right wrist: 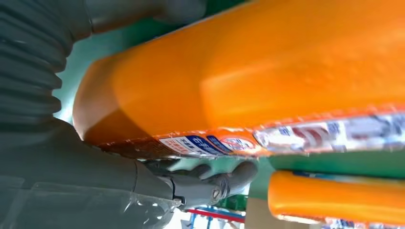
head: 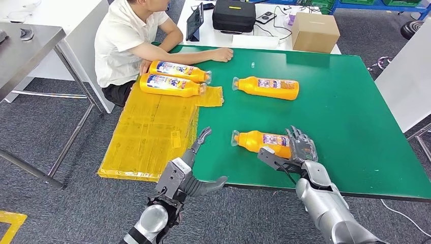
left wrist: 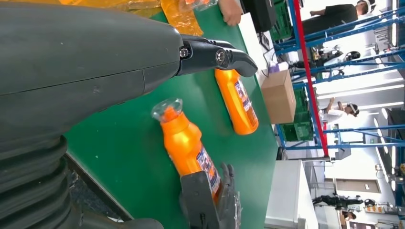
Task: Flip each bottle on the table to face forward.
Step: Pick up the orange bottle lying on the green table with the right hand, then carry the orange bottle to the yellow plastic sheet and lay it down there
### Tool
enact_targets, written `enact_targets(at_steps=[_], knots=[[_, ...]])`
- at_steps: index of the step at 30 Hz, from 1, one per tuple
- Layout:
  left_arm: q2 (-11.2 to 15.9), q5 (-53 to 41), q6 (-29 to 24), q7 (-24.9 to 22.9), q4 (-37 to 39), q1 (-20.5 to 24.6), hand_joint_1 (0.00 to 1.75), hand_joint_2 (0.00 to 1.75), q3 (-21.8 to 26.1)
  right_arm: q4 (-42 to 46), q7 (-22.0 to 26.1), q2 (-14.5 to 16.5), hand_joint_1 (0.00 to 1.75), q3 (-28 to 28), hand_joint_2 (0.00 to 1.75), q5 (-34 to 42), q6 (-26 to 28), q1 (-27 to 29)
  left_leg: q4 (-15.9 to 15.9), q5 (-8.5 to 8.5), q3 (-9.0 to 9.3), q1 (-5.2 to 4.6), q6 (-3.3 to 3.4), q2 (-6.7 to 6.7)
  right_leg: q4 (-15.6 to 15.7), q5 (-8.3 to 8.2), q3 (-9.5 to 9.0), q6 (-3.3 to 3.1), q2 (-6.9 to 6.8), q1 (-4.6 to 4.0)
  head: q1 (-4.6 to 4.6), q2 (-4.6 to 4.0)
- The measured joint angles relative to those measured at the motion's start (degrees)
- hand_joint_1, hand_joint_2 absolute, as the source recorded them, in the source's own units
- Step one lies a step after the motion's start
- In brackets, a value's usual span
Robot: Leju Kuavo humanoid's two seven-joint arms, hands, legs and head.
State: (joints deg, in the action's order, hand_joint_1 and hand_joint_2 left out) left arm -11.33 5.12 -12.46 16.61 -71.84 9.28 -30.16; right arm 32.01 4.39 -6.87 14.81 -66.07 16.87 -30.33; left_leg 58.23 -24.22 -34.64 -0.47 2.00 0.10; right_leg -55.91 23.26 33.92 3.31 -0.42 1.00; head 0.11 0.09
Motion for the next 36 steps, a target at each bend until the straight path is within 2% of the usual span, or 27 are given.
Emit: enact_targets(at_steps=[13, 15, 19, 21, 22, 23, 26, 30, 33, 36], knots=[[-0.1, -0.1, 0.5, 0.0, 0.0, 0.1, 0.0, 1.75, 0.0, -0.7, 1.3, -1.2, 1.71, 1.8, 1.75, 0.7, -1.3, -1.3, 0.0, 0.1, 0.04, 0.0, 0.07, -0.12, 0.0, -0.1, -0.71, 0.18, -0.05, 0.0, -0.01, 0.0], [-0.1, -0.1, 0.6, 0.0, 0.0, 0.1, 0.0, 1.75, 0.0, -0.5, 4.3, -1.2, 1.67, 1.7, 1.75, 3.9, -1.5, -1.1, 0.0, 0.09, 0.04, 0.0, 0.06, -0.11, 0.0, -0.1, -0.71, 0.18, -0.04, 0.0, 0.0, 0.0], [-0.3, 1.6, -0.9, 1.0, 0.0, 0.0, 0.0, 1.75, 0.1, 2.2, 14.3, -0.2, 1.58, -0.3, 1.75, 17.4, -3.8, 0.4, 0.0, 0.0, 0.06, 0.02, -0.01, 0.08, 0.0, -0.15, -0.71, 0.13, 0.09, -0.02, 0.02, 0.0], [-0.8, 4.8, -2.4, 1.2, 0.1, -0.1, 0.0, 1.75, 0.3, 5.3, 17.0, 1.0, 1.5, -1.1, 1.75, 23.1, -3.9, 2.2, 0.0, -0.04, 0.06, 0.02, -0.05, 0.24, 0.0, -0.2, -0.65, 0.05, 0.2, -0.03, -0.01, 0.0], [-1.1, 7.3, -3.0, 1.0, 0.3, -0.2, 0.0, 1.75, 0.6, 7.2, 17.9, 1.8, 1.47, -1.4, 1.75, 25.5, -3.2, 3.3, 0.0, -0.03, 0.04, 0.03, -0.05, 0.28, 0.0, -0.22, -0.61, 0.03, 0.22, -0.04, -0.01, 0.0], [-1.4, 10.4, -3.5, 0.7, 0.5, -0.5, 0.0, 1.75, 0.9, 9.1, 18.7, 2.6, 1.53, -1.6, 1.75, 27.3, -1.6, 4.6, 0.0, 0.0, -0.01, 0.04, -0.05, 0.27, 0.0, -0.22, -0.56, 0.02, 0.21, -0.05, -0.01, 0.0], [-2.0, 19.0, -5.7, 0.5, 1.4, -1.8, 0.0, 1.75, 1.9, 15.1, 21.1, 5.0, 1.68, -1.8, 1.75, 29.2, 7.8, 8.3, 0.0, 0.09, -0.36, 0.07, -0.05, 0.25, -0.1, -0.23, -0.24, 0.01, 0.2, -0.09, -0.02, 0.0], [-2.1, 23.5, -8.2, 1.8, 2.5, -2.5, 0.0, 1.75, 2.5, 22.1, 22.3, 7.2, 1.65, -1.7, 1.75, 30.7, 16.3, 11.5, 0.0, 0.17, -0.7, 0.08, -0.05, 0.08, -0.1, -0.23, 0.05, 0.0, 0.09, -0.09, -0.01, 0.0], [-1.9, 26.0, -7.8, 2.2, 2.9, -2.8, 0.0, 1.75, 2.3, 26.6, 22.9, 8.1, 1.74, -1.3, 1.75, 33.4, 18.7, 13.4, 0.0, 0.17, -0.85, 0.06, -0.05, 0.01, -0.1, -0.22, 0.14, 0.0, 0.04, -0.06, -0.01, 0.0], [-1.4, 29.6, -3.3, 0.2, 3.1, -3.1, 0.0, 1.75, 1.2, 29.7, 23.8, 8.8, 1.75, -0.2, 1.75, 35.8, 18.0, 14.7, 0.0, 0.14, -0.95, 0.03, -0.04, 0.01, -0.1, -0.22, 0.24, 0.0, 0.04, -0.04, -0.01, 0.0]])
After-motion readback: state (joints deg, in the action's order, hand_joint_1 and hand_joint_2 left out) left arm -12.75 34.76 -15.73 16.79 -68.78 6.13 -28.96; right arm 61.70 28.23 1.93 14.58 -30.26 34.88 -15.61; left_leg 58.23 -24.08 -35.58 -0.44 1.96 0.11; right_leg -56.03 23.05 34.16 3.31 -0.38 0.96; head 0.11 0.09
